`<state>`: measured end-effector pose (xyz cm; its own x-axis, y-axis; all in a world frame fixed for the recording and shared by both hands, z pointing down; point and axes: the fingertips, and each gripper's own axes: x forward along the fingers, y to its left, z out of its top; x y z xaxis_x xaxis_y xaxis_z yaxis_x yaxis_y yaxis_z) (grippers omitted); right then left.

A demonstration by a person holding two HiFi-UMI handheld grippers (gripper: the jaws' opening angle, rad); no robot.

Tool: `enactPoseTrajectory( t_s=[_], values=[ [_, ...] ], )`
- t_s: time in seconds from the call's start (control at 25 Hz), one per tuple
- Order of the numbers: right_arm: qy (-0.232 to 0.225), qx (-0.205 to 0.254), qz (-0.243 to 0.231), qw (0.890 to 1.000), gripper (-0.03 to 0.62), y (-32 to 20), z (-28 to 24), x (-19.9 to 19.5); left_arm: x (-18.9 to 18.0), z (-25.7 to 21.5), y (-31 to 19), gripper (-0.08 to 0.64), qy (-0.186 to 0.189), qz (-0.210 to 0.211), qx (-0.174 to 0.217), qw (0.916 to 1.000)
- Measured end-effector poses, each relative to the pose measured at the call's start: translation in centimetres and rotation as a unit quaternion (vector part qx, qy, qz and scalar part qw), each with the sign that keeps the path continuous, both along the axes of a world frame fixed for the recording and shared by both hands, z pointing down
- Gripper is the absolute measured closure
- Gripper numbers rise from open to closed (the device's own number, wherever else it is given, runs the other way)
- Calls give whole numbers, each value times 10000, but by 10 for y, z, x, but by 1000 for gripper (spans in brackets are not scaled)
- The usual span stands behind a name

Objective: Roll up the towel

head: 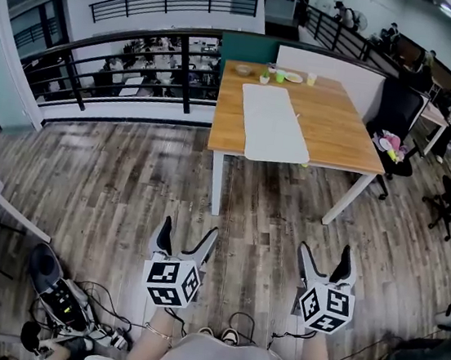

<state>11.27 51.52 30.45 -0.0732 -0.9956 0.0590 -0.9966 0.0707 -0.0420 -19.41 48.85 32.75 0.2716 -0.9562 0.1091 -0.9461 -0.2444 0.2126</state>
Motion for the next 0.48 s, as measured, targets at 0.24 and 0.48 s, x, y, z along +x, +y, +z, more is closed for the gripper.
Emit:
enactPoseTrajectory(
  t_s=[0.24,0.48],
  values=[
    [-28,158,290,9995,58,6,-5,-4,-20,-1,2,63,81,-242,88,9996],
    [-91,10,326,9994,78,12,3,-17,-31,4,3,63,91,-154,-10,9998]
  ],
)
